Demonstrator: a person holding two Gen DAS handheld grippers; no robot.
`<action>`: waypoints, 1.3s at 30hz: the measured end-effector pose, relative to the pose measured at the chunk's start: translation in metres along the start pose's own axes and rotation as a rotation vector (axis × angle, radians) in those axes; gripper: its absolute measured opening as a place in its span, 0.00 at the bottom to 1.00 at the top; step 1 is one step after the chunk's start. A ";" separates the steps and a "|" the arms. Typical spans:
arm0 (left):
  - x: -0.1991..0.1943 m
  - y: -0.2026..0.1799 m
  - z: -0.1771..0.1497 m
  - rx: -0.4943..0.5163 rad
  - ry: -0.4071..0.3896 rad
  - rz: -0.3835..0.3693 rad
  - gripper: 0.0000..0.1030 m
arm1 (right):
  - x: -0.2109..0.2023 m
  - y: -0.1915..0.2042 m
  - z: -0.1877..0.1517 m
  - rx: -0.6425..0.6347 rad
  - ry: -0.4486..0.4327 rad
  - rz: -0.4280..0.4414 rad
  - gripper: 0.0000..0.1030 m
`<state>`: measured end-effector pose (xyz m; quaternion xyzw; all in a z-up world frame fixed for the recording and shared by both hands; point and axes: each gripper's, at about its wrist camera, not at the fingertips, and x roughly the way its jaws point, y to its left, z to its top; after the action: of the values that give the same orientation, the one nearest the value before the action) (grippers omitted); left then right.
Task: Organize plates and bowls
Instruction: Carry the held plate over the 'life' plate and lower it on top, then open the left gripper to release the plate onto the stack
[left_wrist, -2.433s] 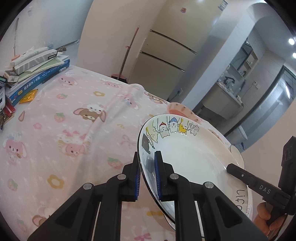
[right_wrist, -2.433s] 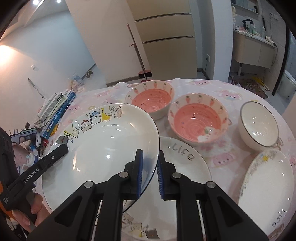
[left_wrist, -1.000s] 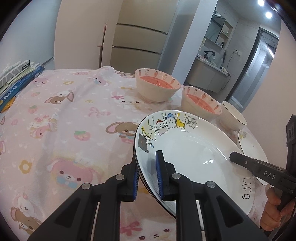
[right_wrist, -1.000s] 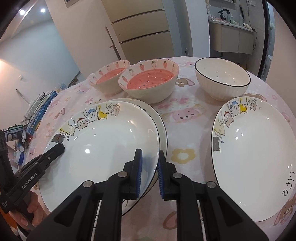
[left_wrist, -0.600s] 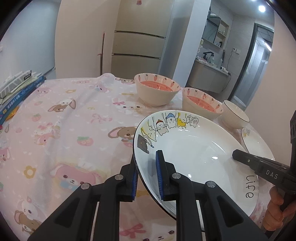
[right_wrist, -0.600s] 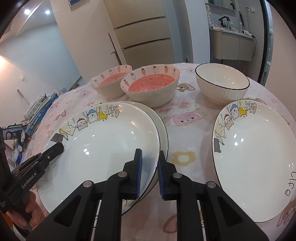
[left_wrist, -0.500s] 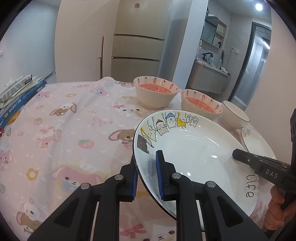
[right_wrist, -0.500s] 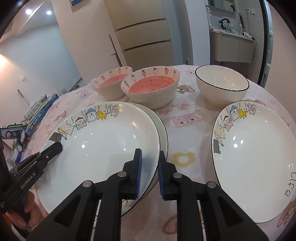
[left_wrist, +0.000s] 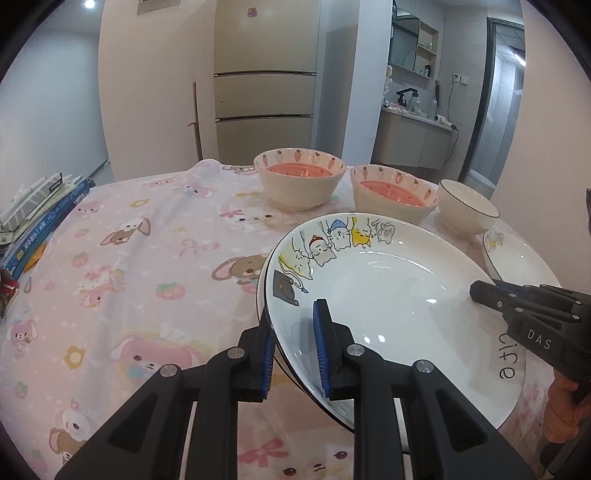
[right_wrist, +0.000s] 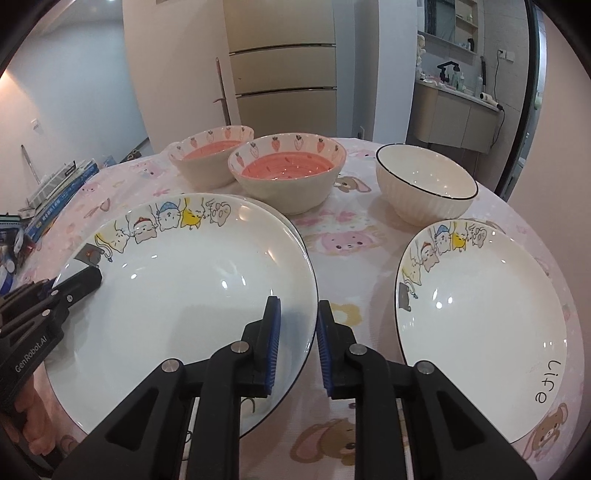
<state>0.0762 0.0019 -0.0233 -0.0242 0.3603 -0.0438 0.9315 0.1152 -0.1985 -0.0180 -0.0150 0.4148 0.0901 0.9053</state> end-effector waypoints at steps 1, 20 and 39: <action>0.001 0.001 0.000 -0.003 0.005 0.004 0.20 | 0.000 0.001 0.000 -0.006 -0.002 -0.001 0.17; 0.010 0.005 -0.002 -0.011 0.064 0.058 0.22 | -0.001 0.009 -0.002 -0.074 -0.035 -0.011 0.13; -0.014 0.016 0.005 -0.059 0.035 -0.023 0.35 | -0.008 -0.012 0.002 0.044 -0.005 0.108 0.13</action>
<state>0.0704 0.0191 -0.0120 -0.0552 0.3772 -0.0442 0.9234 0.1137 -0.2111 -0.0113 0.0277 0.4146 0.1297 0.9003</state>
